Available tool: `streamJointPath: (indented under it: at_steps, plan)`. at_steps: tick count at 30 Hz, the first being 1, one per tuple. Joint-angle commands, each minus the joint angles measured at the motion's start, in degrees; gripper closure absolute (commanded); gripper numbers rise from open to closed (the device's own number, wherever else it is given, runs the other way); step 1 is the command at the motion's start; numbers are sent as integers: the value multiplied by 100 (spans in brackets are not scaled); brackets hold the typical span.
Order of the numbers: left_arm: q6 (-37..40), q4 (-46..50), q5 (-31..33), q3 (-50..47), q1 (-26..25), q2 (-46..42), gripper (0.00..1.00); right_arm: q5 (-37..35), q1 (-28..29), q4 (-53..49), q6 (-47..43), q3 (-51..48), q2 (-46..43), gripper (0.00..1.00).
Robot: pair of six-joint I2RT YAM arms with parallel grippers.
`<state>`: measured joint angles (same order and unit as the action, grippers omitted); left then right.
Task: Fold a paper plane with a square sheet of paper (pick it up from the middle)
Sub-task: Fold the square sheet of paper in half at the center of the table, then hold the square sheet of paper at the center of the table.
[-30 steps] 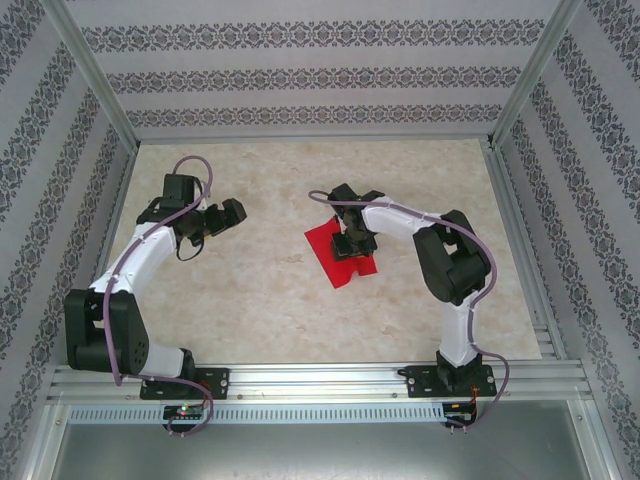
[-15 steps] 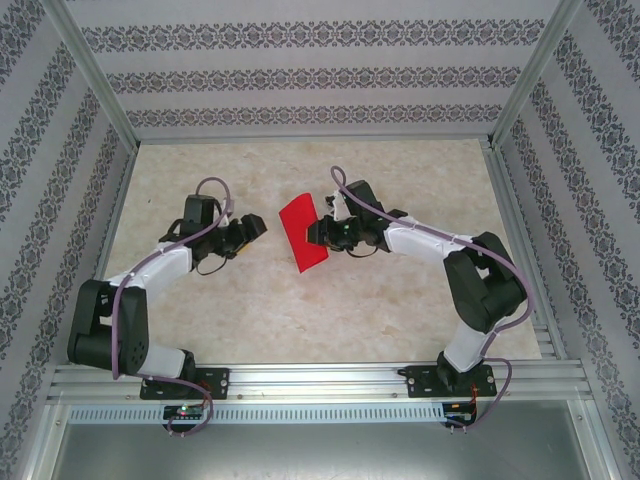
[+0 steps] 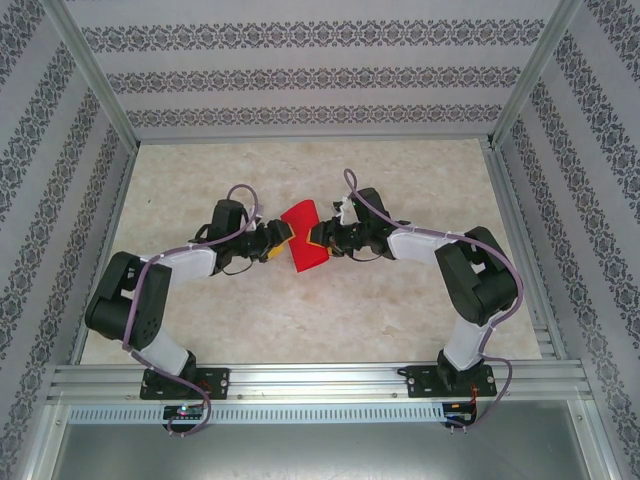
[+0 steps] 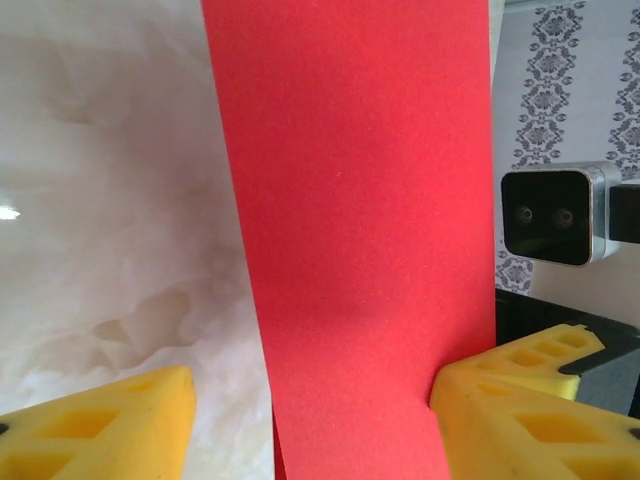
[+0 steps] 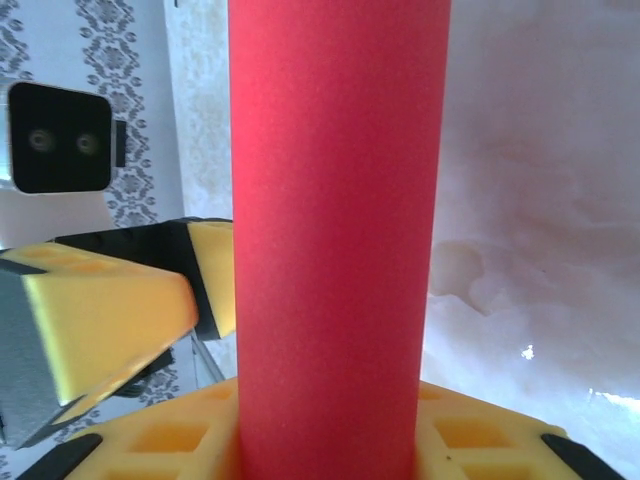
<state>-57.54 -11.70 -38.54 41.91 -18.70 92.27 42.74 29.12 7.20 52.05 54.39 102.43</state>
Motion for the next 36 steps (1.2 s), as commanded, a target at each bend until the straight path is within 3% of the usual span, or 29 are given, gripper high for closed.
streamJointPath:
  at_steps: [1,20,25,36]
  plan:
    - [-304,-721,-127,133,-96,152,42,328,-82,699,389,-171,75,64]
    - [-541,-1490,-169,38,-140,251,81,360,-195,677,539,-303,128,60]
    - [-402,-1351,-204,160,-205,420,97,148,-214,92,192,-254,115,50]
    - [170,-506,-164,725,-465,851,100,-786,-340,-1673,-777,-38,-270,26]
